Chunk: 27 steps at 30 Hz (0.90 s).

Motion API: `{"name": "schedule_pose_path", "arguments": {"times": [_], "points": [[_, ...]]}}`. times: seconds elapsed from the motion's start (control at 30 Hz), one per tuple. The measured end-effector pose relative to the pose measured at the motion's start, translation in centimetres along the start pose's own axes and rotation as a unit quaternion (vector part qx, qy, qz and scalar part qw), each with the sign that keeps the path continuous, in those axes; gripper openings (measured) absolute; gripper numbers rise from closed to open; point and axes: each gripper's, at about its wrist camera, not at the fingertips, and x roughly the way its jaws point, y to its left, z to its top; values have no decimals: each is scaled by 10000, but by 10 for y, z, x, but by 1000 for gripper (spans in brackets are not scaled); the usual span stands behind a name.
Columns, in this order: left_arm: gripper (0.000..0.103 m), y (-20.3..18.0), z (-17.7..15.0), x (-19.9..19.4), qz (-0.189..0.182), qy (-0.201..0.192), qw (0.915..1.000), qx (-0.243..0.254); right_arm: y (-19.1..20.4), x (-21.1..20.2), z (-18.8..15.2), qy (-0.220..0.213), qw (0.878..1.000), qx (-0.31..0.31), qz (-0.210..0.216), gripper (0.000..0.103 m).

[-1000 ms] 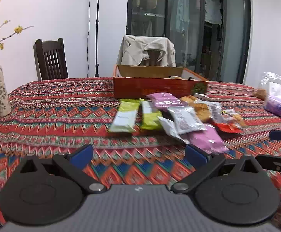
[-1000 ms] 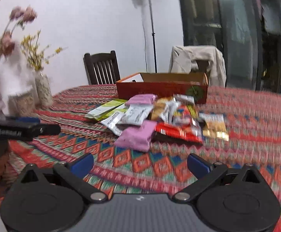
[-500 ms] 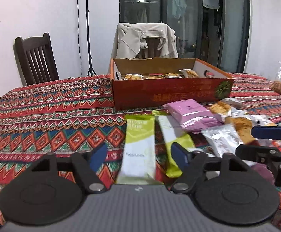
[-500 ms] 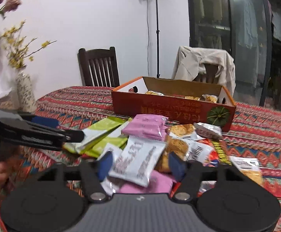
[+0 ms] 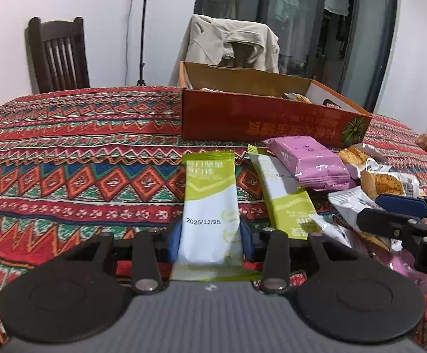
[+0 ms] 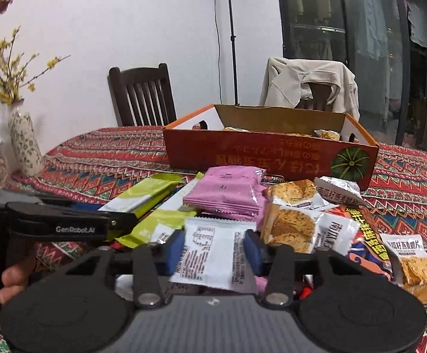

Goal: Organize snacks
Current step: 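Carry both held packets toward the cardboard box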

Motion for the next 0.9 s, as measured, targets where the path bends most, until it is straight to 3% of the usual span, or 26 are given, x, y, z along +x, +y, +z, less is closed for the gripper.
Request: {"name": "schedule_pose_path", "arguments": {"times": [0.23,0.37,0.5,0.7,0.9], "points": [[40,-15,-6,-74,94,-350,9992,-151,2,-35,2,-194,9997,-102,84,39],[40,-31,-25,-123,240,-677,9972,-200,4,-72,-3,-346,9991,-222,92,39],[40,-46,-49,-160,199,-744,9961,-430,3,-111,-14,-396,9987,-296,142,39],[40,-64,-65,-180,206,-661,9964,-489,-8,-151,-35,-351,9990,-234,150,39],[40,-84,-60,-193,122,-842,9957,-370,-23,-176,-45,-427,9990,-127,93,39]]}}
